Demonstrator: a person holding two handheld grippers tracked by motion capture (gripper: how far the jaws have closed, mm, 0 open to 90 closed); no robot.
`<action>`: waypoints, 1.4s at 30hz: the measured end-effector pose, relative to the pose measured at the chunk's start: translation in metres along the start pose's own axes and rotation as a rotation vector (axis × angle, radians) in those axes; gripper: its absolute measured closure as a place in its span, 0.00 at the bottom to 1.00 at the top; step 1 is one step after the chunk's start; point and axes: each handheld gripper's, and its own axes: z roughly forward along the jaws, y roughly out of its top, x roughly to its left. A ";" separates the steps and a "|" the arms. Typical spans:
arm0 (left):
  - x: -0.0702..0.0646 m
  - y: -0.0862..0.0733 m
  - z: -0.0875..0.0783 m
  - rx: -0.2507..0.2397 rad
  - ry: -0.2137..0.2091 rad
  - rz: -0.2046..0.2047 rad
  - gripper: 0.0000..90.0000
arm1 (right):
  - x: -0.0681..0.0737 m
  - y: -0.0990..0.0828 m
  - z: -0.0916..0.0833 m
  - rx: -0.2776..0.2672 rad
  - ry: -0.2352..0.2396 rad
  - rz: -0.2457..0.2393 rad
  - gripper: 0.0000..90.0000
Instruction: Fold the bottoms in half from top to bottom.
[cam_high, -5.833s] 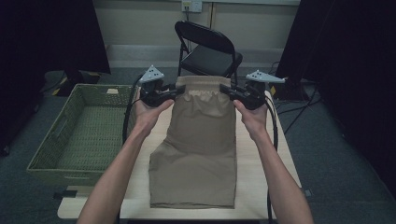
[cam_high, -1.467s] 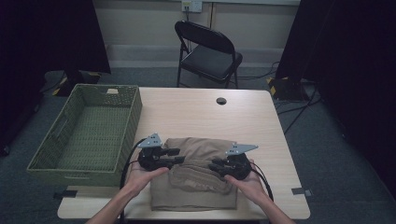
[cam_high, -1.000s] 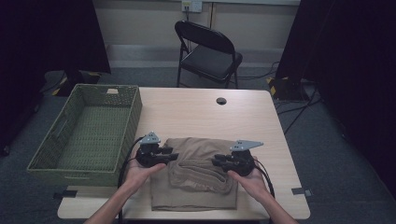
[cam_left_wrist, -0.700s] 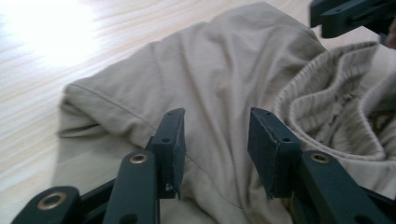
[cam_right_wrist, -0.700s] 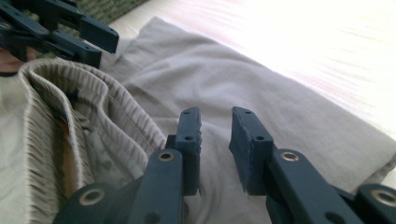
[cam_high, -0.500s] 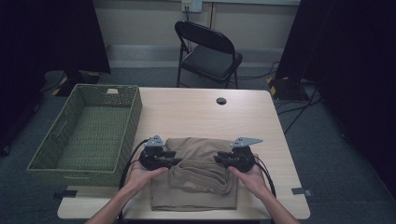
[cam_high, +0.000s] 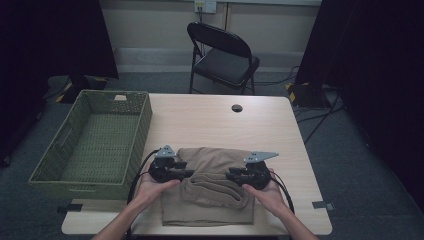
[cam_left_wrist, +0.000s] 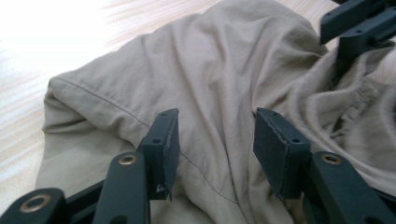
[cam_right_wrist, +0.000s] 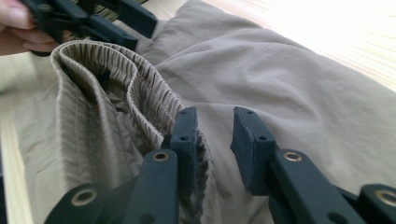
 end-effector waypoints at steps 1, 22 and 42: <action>0.000 0.000 0.001 0.005 -0.005 0.001 0.55 | 0.002 0.000 0.000 -0.002 0.004 -0.001 0.78; -0.016 0.001 0.010 0.030 -0.097 0.062 0.50 | 0.015 0.010 0.009 -0.018 0.032 -0.028 0.74; -0.014 -0.007 0.026 0.111 -0.070 0.057 0.46 | 0.051 -0.003 0.020 0.064 0.145 -0.098 0.73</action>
